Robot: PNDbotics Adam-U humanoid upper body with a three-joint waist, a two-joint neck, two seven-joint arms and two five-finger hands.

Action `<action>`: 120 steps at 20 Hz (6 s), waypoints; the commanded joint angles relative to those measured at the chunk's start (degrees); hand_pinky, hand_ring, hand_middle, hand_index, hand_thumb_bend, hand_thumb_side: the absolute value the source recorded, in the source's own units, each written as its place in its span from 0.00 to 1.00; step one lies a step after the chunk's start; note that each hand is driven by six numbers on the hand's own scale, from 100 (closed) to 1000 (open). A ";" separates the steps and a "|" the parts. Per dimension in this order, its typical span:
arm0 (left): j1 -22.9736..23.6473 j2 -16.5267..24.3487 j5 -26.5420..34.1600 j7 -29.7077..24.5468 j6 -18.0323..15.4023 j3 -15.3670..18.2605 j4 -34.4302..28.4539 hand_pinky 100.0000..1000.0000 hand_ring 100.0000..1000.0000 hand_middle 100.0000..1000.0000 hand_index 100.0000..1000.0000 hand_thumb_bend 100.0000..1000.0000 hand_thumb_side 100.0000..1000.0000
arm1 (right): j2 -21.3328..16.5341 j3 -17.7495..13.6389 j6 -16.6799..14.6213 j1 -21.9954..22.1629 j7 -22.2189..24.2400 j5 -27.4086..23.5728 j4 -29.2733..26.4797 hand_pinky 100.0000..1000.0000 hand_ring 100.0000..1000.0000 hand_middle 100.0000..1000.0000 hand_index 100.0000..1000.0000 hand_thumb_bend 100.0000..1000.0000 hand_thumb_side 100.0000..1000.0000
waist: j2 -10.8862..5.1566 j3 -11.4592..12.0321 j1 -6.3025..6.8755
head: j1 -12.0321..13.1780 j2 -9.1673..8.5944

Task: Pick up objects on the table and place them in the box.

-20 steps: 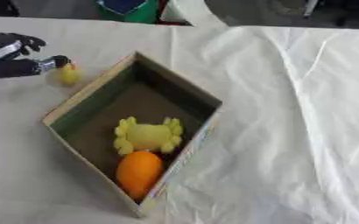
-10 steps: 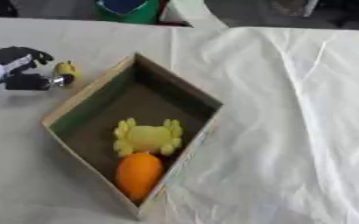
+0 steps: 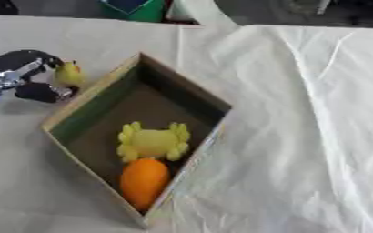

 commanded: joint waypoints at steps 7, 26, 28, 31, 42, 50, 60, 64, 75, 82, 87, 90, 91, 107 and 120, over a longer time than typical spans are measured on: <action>-1.74 0.40 -9.26 5.14 1.71 0.01 1.11 0.60 0.82 0.79 0.91 0.30 0.60 | -0.83 -0.21 -0.08 -0.96 0.57 -0.49 -1.12 0.67 0.48 0.40 0.67 0.00 0.37 | -0.38 -0.32 0.08 | 0.34 -1.18; -2.91 -0.60 -3.91 17.73 4.63 1.64 5.91 0.39 0.65 0.57 0.70 0.00 0.44 | -0.51 -0.42 0.23 -1.06 1.24 -0.39 -1.12 0.68 0.48 0.39 0.67 0.00 0.37 | 1.31 -1.00 -0.62 | 0.62 -2.07; -2.94 -0.60 -2.74 17.72 4.67 1.66 5.97 0.36 0.62 0.55 0.68 0.00 0.41 | -0.51 -0.46 0.32 -1.01 1.22 -0.33 -1.12 0.68 0.48 0.39 0.67 0.00 0.37 | 1.29 -0.98 -0.62 | 0.63 -1.94; -2.93 -0.81 1.14 15.44 4.76 2.00 5.88 0.33 0.58 0.51 0.64 0.00 0.40 | -0.50 -0.57 0.62 -0.73 1.08 -0.20 -1.12 0.68 0.48 0.39 0.67 0.00 0.37 | 1.11 -0.80 -0.58 | 0.45 -1.57; -3.30 0.57 8.21 14.03 9.32 2.28 0.01 0.21 0.49 0.42 0.54 0.00 0.17 | -0.52 -0.62 1.08 -0.33 0.97 -0.06 -1.12 0.68 0.48 0.39 0.67 0.00 0.38 | 0.38 -0.33 -0.40 | 0.14 -0.93; -3.39 1.47 1.22 15.92 9.42 0.51 -8.16 0.18 0.47 0.41 0.52 0.00 0.19 | -0.55 -0.56 0.86 -0.33 1.19 -0.19 -1.12 0.68 0.48 0.40 0.67 0.00 0.38 | -0.53 -0.13 -0.28 | -0.39 -0.29; -3.28 0.85 -2.82 10.61 4.10 -3.41 -26.39 0.17 0.46 0.40 0.51 0.00 0.21 | -0.47 -0.44 0.60 -0.39 1.34 -0.33 -1.12 0.68 0.49 0.40 0.67 0.00 0.38 | -1.87 0.14 -0.22 | -1.80 0.70; -2.38 -0.09 -1.61 7.00 1.29 -6.67 -33.85 0.17 0.47 0.40 0.51 0.00 0.20 | -0.76 -0.21 0.46 -0.54 1.48 -0.43 -1.12 0.68 0.49 0.40 0.67 0.00 0.38 | -2.54 0.23 -0.09 | -1.72 0.96; 2.16 -3.93 -1.11 -1.89 -4.16 -14.16 -38.08 0.20 0.48 0.40 0.52 0.00 0.18 | -0.79 0.22 0.24 -0.79 1.88 -0.68 -1.12 0.68 0.49 0.40 0.67 0.00 0.39 | -3.59 0.60 0.46 | -2.47 2.30; 3.92 -3.93 -0.01 -6.97 -6.61 -17.77 -35.09 0.26 0.52 0.45 0.57 0.00 0.16 | -0.86 0.16 0.29 -0.62 1.74 -0.63 -1.12 0.68 0.49 0.40 0.67 0.00 0.39 | -3.70 0.74 0.92 | -2.31 1.99; 4.53 -3.19 -1.79 -14.06 -10.71 -19.05 -33.66 0.38 0.63 0.55 0.70 0.00 0.23 | -0.89 0.17 0.37 -0.45 1.76 -0.62 -1.12 0.68 0.49 0.40 0.67 0.00 0.39 | -3.76 1.04 1.12 | -1.72 2.13; 4.51 -3.10 -3.00 -17.90 -13.48 -18.87 -33.82 0.49 0.73 0.68 0.84 0.14 0.65 | -0.88 0.14 0.42 -0.38 1.76 -0.58 -1.12 0.68 0.49 0.40 0.67 0.00 0.39 | -3.76 1.12 1.11 | -1.48 2.08; 4.45 -3.06 -3.37 -18.99 -14.27 -18.61 -34.09 0.52 0.76 0.71 0.87 0.25 0.74 | -0.87 0.13 0.42 -0.37 1.75 -0.57 -1.12 0.68 0.49 0.40 0.67 0.00 0.39 | -3.78 1.13 1.11 | -1.38 2.09; 5.66 -3.94 -5.17 3.81 1.38 -4.78 -44.49 0.55 0.79 0.76 0.90 0.23 1.00 | -0.69 -0.04 0.40 -0.30 1.49 -0.55 -1.12 0.68 0.49 0.40 0.67 0.00 0.40 | -4.08 1.88 1.23 | -0.31 1.63; 16.14 -2.64 42.85 57.40 2.56 10.25 -44.53 0.41 0.66 0.62 0.82 0.02 1.00 | -0.36 -0.18 -1.17 -0.94 0.84 -1.22 -1.12 0.68 0.50 0.41 0.67 0.00 0.41 | -4.70 2.28 0.90 | -0.55 2.82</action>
